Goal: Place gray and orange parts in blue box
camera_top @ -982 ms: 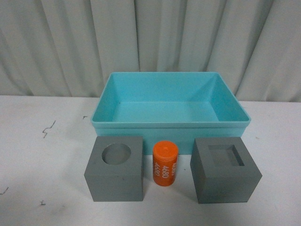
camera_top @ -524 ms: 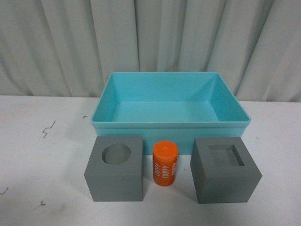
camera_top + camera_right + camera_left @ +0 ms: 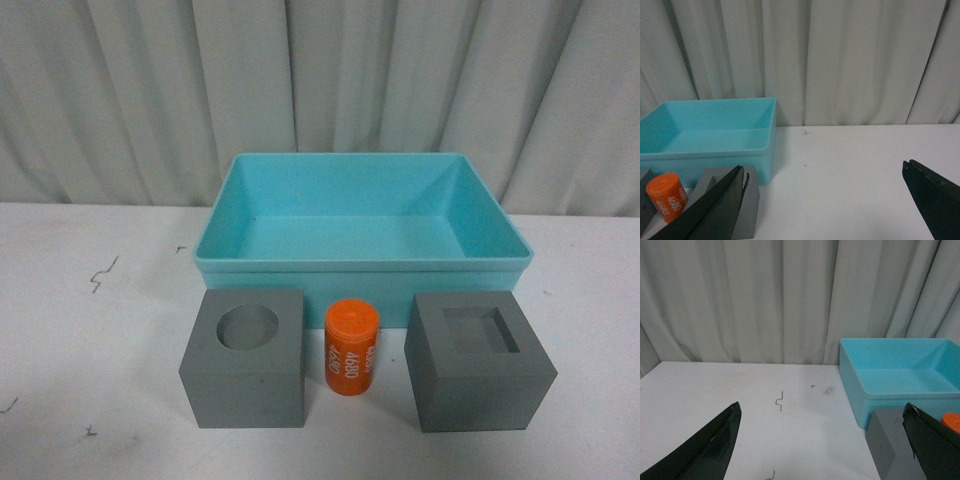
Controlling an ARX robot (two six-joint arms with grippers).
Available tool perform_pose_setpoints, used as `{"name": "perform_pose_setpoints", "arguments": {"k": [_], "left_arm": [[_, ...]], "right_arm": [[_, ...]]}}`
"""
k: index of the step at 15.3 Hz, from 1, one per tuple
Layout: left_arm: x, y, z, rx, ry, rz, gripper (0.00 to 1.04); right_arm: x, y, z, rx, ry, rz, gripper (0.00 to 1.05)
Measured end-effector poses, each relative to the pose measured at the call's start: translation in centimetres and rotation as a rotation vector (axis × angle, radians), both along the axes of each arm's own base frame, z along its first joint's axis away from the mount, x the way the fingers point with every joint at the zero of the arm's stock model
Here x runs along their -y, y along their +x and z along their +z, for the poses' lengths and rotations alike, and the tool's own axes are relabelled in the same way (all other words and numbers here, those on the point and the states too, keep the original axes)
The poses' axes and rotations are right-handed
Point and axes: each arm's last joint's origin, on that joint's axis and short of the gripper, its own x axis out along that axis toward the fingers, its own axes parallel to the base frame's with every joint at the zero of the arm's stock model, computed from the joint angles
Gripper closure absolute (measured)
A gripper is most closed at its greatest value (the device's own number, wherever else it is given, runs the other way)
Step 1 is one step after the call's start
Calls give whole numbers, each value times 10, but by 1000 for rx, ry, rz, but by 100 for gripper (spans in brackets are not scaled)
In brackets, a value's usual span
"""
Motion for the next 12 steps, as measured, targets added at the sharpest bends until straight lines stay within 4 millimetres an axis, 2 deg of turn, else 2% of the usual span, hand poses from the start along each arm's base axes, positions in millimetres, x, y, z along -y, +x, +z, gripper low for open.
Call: {"name": "perform_pose_setpoints", "arguments": {"k": [12], "left_arm": [[0, 0, 0, 0, 0, 0, 7]], "right_arm": [[0, 0, 0, 0, 0, 0, 6]]}}
